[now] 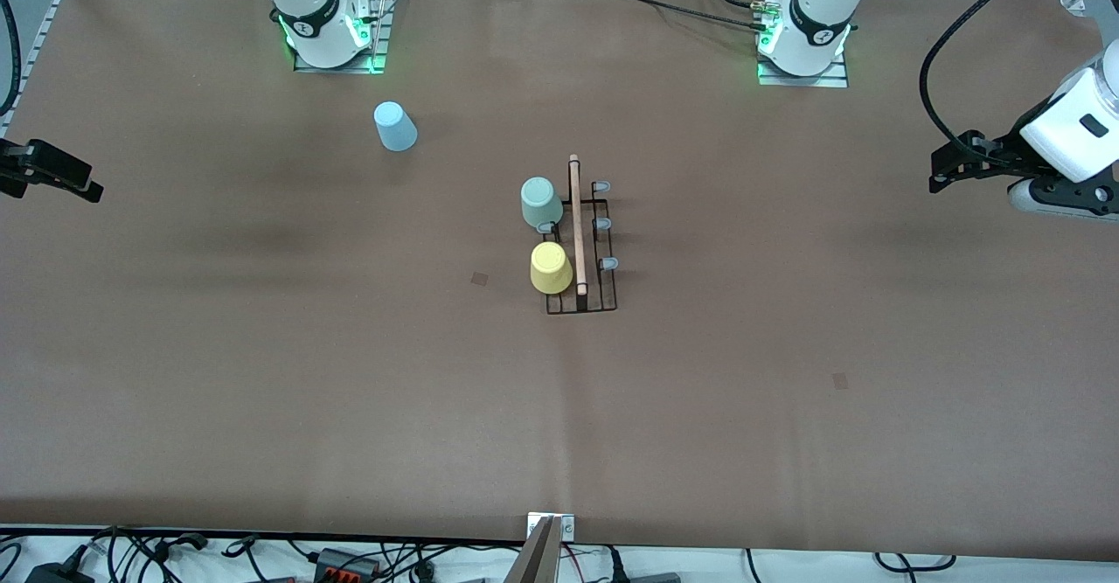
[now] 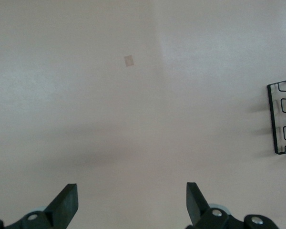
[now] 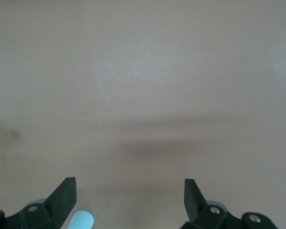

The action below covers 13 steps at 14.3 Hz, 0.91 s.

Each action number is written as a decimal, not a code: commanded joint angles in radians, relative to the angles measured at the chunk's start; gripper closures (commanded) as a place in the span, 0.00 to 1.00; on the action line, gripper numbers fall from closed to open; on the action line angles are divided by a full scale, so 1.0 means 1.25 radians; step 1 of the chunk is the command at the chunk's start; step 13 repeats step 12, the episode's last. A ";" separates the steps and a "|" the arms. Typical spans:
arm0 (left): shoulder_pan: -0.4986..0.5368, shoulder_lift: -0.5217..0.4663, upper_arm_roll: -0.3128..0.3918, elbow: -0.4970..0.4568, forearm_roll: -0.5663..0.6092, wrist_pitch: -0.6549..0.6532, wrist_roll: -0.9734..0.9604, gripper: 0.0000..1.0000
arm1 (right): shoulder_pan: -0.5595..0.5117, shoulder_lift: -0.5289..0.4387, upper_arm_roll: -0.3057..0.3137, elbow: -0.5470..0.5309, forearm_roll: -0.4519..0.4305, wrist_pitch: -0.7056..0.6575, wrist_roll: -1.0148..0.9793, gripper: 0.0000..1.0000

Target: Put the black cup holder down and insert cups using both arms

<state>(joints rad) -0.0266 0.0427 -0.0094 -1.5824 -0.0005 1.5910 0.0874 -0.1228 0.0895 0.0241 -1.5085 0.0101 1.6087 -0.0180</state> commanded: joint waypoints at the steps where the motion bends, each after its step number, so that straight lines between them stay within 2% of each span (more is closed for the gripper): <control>1: 0.002 -0.026 0.000 -0.026 -0.008 0.016 0.004 0.00 | 0.026 -0.003 -0.009 0.008 -0.006 -0.016 0.046 0.00; 13: 0.002 -0.024 0.000 -0.025 -0.009 0.015 0.004 0.00 | 0.027 -0.020 -0.017 0.007 -0.019 -0.029 0.013 0.00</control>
